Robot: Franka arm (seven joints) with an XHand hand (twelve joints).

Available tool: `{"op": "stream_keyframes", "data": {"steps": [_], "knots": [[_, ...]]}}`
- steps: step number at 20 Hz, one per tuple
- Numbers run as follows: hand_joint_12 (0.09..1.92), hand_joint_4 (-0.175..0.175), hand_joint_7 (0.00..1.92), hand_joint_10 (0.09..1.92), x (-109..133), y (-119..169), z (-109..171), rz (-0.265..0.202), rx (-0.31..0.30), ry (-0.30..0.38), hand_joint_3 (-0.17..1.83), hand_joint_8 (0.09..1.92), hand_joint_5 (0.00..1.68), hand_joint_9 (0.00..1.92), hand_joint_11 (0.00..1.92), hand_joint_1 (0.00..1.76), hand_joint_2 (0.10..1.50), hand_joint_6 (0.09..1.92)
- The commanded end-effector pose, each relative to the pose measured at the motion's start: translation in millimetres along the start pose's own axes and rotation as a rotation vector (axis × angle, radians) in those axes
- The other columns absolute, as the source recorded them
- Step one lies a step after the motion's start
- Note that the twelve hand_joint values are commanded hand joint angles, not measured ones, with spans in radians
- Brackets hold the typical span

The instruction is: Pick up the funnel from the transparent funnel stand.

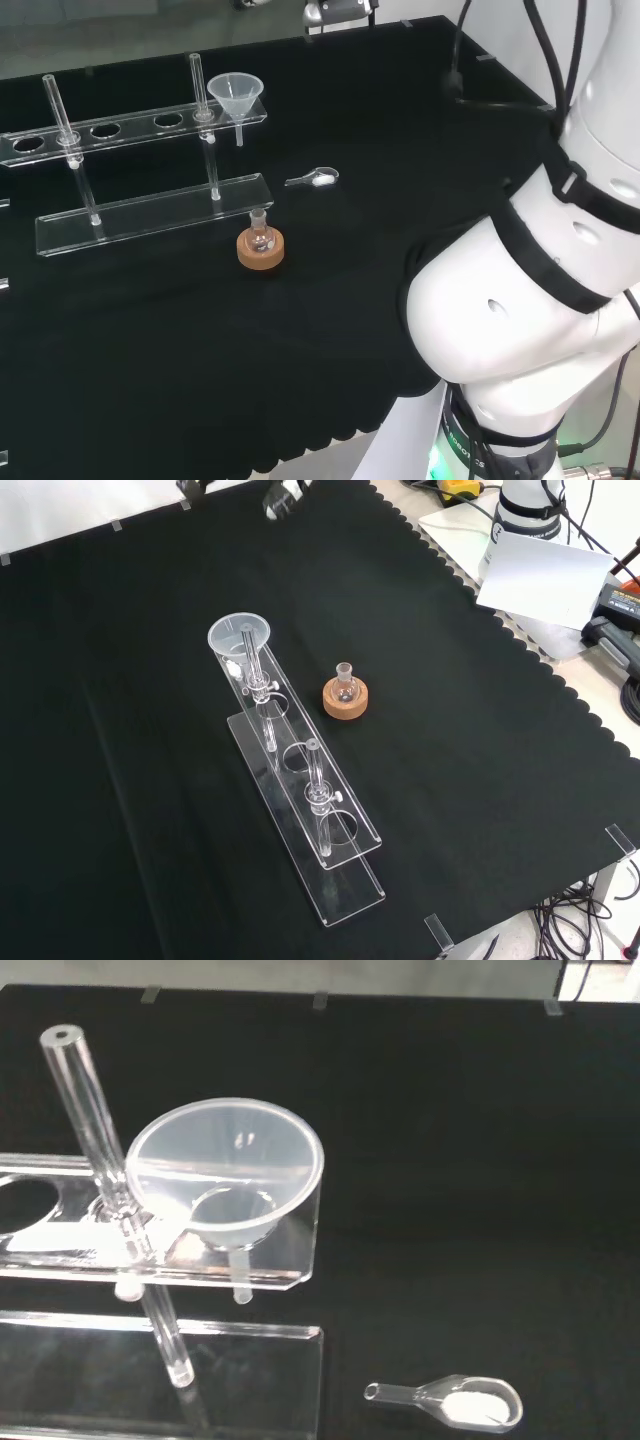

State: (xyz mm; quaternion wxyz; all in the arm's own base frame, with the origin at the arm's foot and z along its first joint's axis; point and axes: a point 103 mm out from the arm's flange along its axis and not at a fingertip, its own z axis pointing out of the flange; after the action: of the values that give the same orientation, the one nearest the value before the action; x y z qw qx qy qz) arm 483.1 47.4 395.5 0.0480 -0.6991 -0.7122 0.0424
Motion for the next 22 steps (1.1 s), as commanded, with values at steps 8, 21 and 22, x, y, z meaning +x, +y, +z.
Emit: {"op": "stream_keyframes", "data": {"steps": [8,21,22], "knots": [[1.45,0.007,0.01,0.74,30,24,31,-0.07,0.167,-0.004,0.25,0.63,0.25,0.16,0.0,0.35,0.9,0.09],[1.54,0.04,0.0,0.79,49,39,56,-0.091,0.294,-0.051,0.22,0.22,0.09,0.0,0.0,0.41,0.82,0.09],[1.56,0.043,0.0,0.81,50,40,58,-0.093,0.302,-0.056,0.22,0.22,0.09,0.0,0.0,0.41,0.82,0.09]]}}
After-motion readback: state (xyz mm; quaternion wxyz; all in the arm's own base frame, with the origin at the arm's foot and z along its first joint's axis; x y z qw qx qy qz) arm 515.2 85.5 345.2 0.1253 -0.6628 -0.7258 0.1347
